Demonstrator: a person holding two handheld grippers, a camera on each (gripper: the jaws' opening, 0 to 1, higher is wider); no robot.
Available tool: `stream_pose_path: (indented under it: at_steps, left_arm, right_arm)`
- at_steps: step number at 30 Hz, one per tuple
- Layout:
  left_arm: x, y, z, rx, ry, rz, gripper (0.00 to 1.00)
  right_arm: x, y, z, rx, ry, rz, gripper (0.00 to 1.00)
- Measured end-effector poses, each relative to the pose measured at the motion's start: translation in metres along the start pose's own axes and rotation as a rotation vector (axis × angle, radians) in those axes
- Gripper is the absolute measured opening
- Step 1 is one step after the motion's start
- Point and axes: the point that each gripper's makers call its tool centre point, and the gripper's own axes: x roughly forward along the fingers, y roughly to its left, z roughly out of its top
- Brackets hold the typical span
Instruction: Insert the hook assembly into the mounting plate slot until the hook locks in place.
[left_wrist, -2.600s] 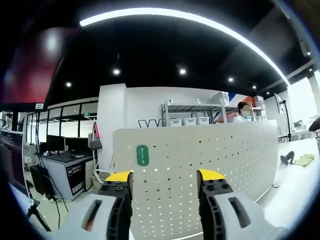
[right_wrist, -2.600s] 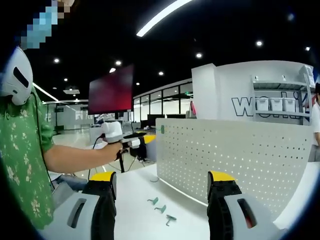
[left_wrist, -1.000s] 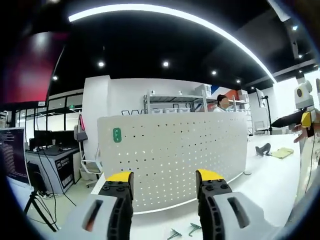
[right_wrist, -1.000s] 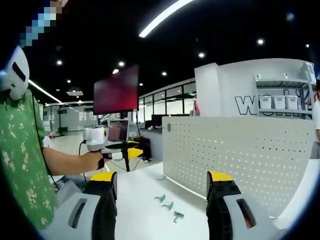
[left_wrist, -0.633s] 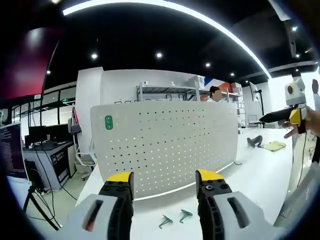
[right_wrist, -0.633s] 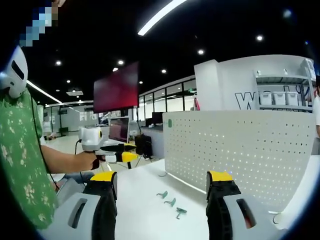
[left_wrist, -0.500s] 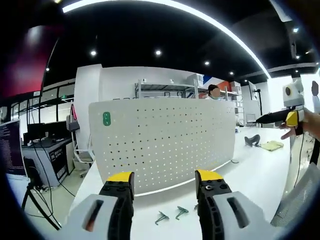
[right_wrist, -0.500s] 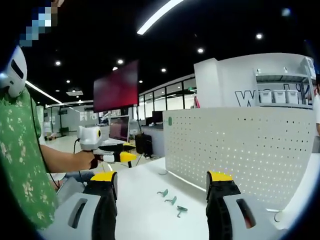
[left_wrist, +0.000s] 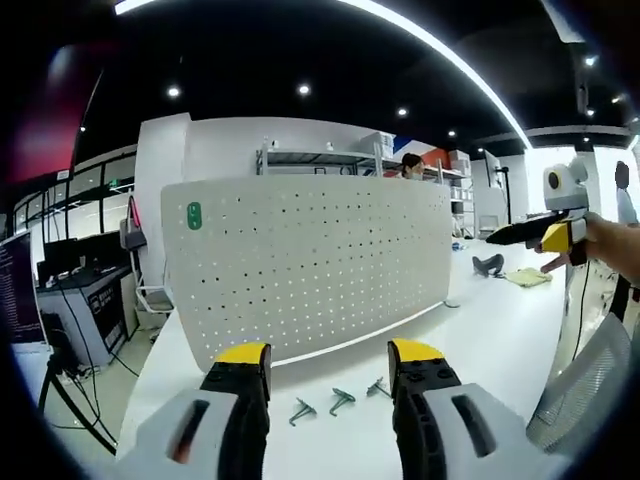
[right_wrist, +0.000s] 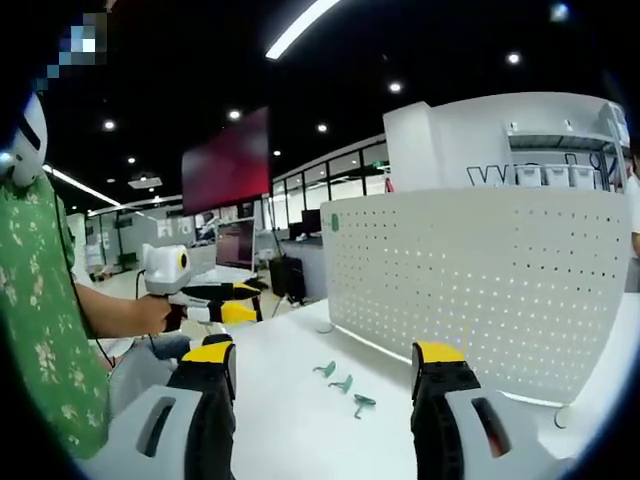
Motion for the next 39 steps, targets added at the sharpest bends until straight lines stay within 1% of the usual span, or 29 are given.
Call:
stream_pose_path:
  at_steps: [6,10,15,27,31,39]
  left_arm:
    - [0.002,-0.006,-0.006,-0.003,0.019,-0.019,0.48]
    - [0.003,-0.011,-0.01,-0.004,0.027,-0.032,0.48]
    - [0.005,-0.015,-0.012,0.0,0.032,-0.044,0.47]
    - [0.008,-0.029,-0.023,0.004,0.06,-0.078,0.46]
    - [0.008,-0.032,-0.027,0.004,0.071,-0.083,0.46]
    - [0.006,-0.037,-0.036,0.002,0.098,-0.087,0.46]
  right_arm:
    - [0.006,-0.007,-0.011,-0.008,0.042,0.012,0.7]
    - [0.013,-0.015,-0.02,-0.012,0.074,0.023,0.67]
    - [0.025,-0.027,-0.032,-0.024,0.124,0.04,0.65]
    - [0.058,-0.04,-0.055,-0.055,0.214,0.111,0.6]
    - [0.07,-0.047,-0.069,-0.064,0.258,0.134,0.59]
    - [0.086,-0.055,-0.093,-0.074,0.321,0.162,0.56]
